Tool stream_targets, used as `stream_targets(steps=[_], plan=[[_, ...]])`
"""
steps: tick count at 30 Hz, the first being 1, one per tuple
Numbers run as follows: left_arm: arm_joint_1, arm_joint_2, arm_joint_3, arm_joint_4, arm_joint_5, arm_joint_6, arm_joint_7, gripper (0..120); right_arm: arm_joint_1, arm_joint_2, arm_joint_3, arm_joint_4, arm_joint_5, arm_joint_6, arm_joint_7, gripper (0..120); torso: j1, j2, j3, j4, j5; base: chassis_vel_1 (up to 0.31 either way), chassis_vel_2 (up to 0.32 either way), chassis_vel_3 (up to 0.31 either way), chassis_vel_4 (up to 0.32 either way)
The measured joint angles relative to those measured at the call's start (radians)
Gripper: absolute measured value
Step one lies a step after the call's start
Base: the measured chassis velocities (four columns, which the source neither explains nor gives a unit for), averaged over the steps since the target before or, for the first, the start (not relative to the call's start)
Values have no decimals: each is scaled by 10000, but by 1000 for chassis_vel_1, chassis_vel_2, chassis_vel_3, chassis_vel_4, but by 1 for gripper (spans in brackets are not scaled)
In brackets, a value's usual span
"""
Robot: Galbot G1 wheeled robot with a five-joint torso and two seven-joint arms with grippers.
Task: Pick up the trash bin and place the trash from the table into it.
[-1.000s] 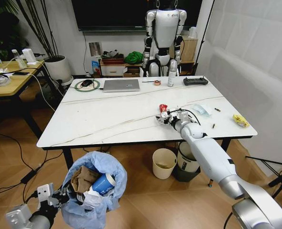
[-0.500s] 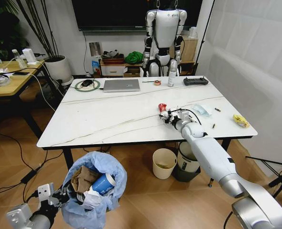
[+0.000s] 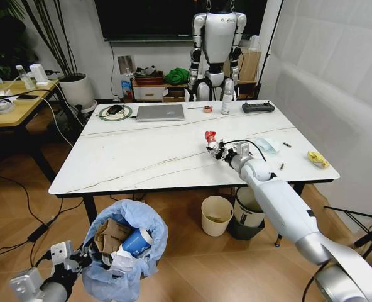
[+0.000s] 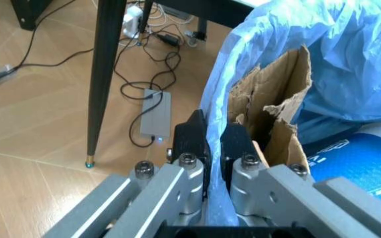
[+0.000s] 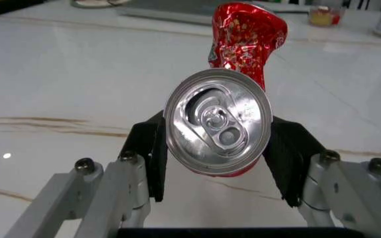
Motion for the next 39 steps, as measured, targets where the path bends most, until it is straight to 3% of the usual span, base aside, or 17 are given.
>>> stream_targets(steps=[2,5,8,15,26,39], plan=[[6,-13,0,-15,-6,0,-1,0,-200,-597,-259,1126,863,109,-189,43,-1,0,-1,-4,-1,0,0,0,0],[20,-30,0,-33,-5,0,-1,0,-285,-901,-412,1769,1432,171,-264,43,-1,0,-1,-3,0,0,0,0,0],[39,-94,-2,-80,3,3,-10,0,-433,-1592,-1028,3721,2773,331,-473,43,-2,1,-2,-2,-3,0,0,0,0],[50,-105,-9,-145,5,26,-33,0,-407,-1778,-2508,5838,3729,439,-549,43,-2,1,-2,2,-2,0,0,0,0],[64,-88,-116,-193,-76,37,-61,0,-633,-1656,-4829,7037,3677,452,-615,43,-2,0,-1,0,-2,0,0,0,0],[-79,-91,-77,-182,-223,119,-190,0,-976,-1698,-5524,7266,3038,509,-592,43,-1,0,-1,0,-1,0,0,0,0]])
